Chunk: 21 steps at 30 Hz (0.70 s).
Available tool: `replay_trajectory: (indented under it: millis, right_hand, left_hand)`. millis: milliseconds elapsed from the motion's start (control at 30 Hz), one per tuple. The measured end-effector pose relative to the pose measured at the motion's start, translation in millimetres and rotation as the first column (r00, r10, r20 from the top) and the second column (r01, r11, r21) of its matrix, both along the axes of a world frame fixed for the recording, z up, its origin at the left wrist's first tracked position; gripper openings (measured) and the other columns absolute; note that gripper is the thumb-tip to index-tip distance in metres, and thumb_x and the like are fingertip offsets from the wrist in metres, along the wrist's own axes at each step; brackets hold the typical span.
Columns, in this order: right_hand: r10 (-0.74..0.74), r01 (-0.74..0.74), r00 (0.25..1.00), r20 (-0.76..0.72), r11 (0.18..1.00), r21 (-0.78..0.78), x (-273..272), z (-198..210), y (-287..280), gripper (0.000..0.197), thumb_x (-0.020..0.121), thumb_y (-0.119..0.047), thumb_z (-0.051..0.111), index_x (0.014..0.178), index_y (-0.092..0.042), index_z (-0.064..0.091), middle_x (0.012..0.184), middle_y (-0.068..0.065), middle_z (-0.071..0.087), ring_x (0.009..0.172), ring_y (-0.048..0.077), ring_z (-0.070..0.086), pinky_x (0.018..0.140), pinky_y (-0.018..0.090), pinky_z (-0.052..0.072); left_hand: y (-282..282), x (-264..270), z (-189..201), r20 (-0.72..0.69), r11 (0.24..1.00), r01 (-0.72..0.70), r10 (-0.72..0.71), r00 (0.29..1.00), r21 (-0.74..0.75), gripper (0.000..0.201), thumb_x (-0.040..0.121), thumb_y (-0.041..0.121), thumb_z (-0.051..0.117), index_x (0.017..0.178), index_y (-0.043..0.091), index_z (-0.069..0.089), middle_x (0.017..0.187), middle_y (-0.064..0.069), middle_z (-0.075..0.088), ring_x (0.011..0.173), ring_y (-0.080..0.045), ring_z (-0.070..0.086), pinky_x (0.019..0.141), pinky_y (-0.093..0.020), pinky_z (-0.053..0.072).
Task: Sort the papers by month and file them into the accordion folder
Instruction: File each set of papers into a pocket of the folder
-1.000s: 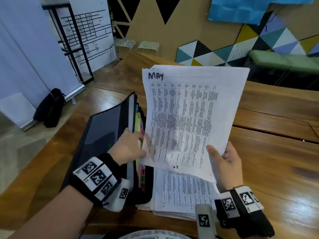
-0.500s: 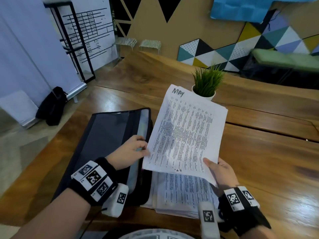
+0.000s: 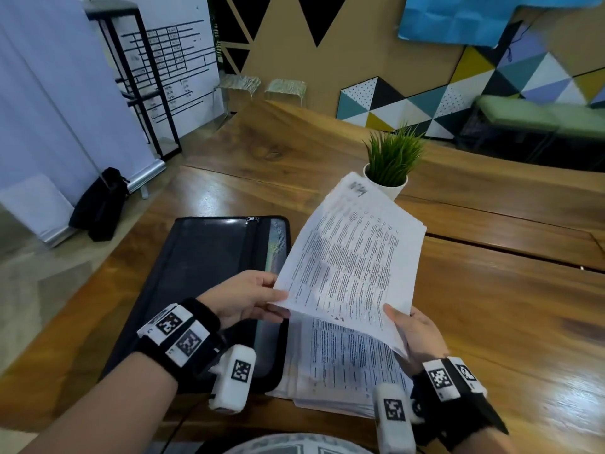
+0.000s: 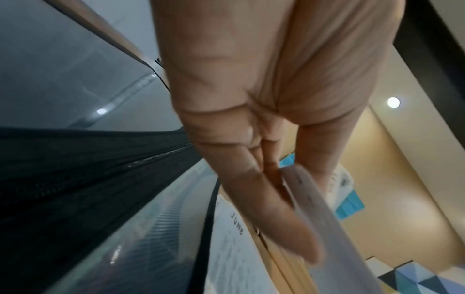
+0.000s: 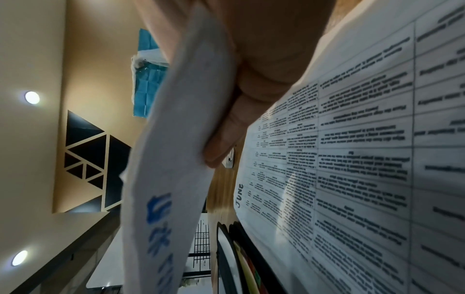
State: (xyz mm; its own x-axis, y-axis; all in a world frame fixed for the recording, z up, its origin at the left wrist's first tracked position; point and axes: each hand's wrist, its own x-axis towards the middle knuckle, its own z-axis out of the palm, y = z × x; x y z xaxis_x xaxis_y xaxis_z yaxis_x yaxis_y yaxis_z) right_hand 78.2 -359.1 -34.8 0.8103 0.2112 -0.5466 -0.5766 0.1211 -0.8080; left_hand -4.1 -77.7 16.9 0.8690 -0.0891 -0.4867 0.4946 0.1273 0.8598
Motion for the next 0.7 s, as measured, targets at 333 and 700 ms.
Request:
replay_trajectory:
  millis: [333, 700]
  right_hand:
    - [0.062, -0.06, 0.993, -0.104, 0.998, 0.022, -8, -13, 17, 0.048, 0.069, -0.008, 0.068, 0.114, 0.005, 0.057, 0.111, 0.024, 0.065, 0.101, 0.042, 0.062, 0.093, 0.058, 0.044]
    - [-0.055, 0.116, 0.968, 0.243, 0.963, -0.243, 7, -16, -4, 0.015, 0.085, -0.013, 0.063, 0.097, -0.022, 0.067, 0.107, 0.005, 0.069, 0.099, 0.028, 0.064, 0.09, 0.051, 0.049]
  left_hand:
    - [-8, 8, -26, 0.111, 0.947, -0.282, 0.3, 0.947, -0.155, 0.024, 0.082, -0.017, 0.051, 0.089, 0.002, 0.064, 0.079, -0.006, 0.071, 0.071, -0.015, 0.066, 0.065, -0.022, 0.057]
    - [-31, 20, -33, -0.206, 0.387, 0.212, -0.059, 0.977, 0.897, 0.098, 0.071, 0.058, 0.058, 0.15, 0.02, 0.012, 0.157, -0.009, 0.011, 0.144, -0.033, 0.01, 0.111, -0.057, 0.021]
